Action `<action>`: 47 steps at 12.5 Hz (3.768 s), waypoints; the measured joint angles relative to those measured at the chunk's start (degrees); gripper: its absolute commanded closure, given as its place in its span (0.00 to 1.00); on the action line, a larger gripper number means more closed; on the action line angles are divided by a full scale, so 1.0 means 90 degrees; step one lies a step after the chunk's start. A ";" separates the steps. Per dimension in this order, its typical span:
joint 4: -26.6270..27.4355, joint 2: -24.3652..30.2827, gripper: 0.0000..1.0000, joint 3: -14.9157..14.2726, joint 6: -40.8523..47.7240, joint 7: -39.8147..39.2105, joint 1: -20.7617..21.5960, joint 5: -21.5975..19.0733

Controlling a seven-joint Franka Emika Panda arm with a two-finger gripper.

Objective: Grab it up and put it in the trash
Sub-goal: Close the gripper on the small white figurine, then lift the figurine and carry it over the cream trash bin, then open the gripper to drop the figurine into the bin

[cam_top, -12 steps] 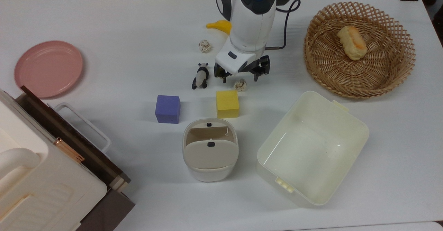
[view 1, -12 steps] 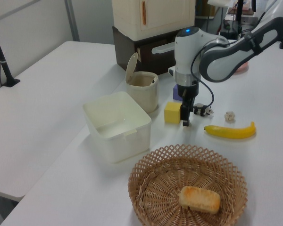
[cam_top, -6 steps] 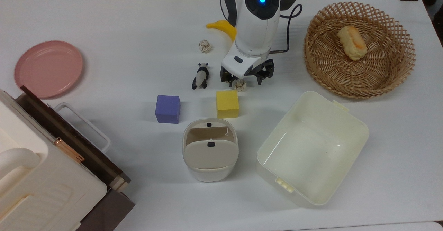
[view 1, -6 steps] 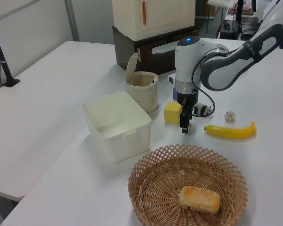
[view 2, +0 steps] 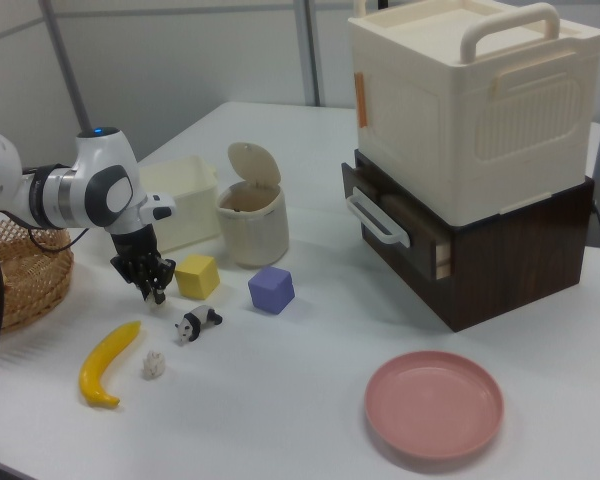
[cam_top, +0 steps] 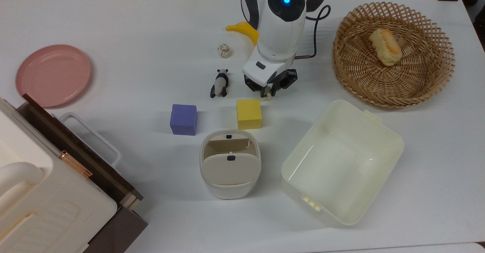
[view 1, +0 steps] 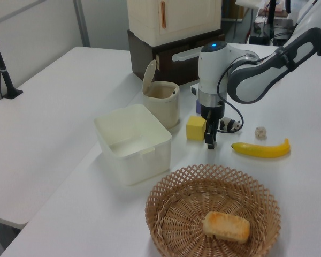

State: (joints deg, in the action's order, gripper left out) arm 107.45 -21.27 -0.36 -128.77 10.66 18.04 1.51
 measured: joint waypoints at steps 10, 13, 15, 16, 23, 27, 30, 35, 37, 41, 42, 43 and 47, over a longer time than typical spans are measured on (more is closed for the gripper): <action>-0.0132 0.0169 1.00 -0.0003 0.0161 0.0000 -0.0038 0.0030; -0.0647 0.0666 1.00 -0.0026 0.1353 0.0000 -0.0145 0.0086; -0.1060 0.0973 1.00 -0.0032 0.2019 -0.0001 -0.0287 0.0103; -0.1164 0.1014 1.00 -0.0032 0.2090 -0.0001 -0.0327 0.0103; -0.1594 0.0885 1.00 -0.0039 0.1088 -0.0001 -0.0686 0.0231; -0.1595 0.0472 1.00 -0.0040 -0.0415 -0.0001 -0.0842 0.0320; -0.1601 0.0118 0.98 -0.0042 -0.1357 -0.0001 -0.0938 0.0498; -0.1609 -0.0263 0.81 -0.0043 -0.2399 -0.0001 -0.1070 0.0746; -0.1616 -0.0297 0.47 -0.0043 -0.2458 -0.0001 -0.1077 0.0761; -0.1651 -0.0298 0.24 -0.0043 -0.2458 -0.0002 -0.1078 0.0763; -0.1655 -0.0299 0.24 -0.0043 -0.2458 -0.0002 -0.1078 0.0763; -0.1656 -0.0299 0.24 -0.0043 -0.2458 -0.0003 -0.1078 0.0763; -0.1660 -0.0302 0.24 -0.0043 -0.2458 -0.0003 -0.1078 0.0763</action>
State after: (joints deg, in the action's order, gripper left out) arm 92.51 -23.99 -0.75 -150.89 10.63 8.34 8.38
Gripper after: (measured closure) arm 0.238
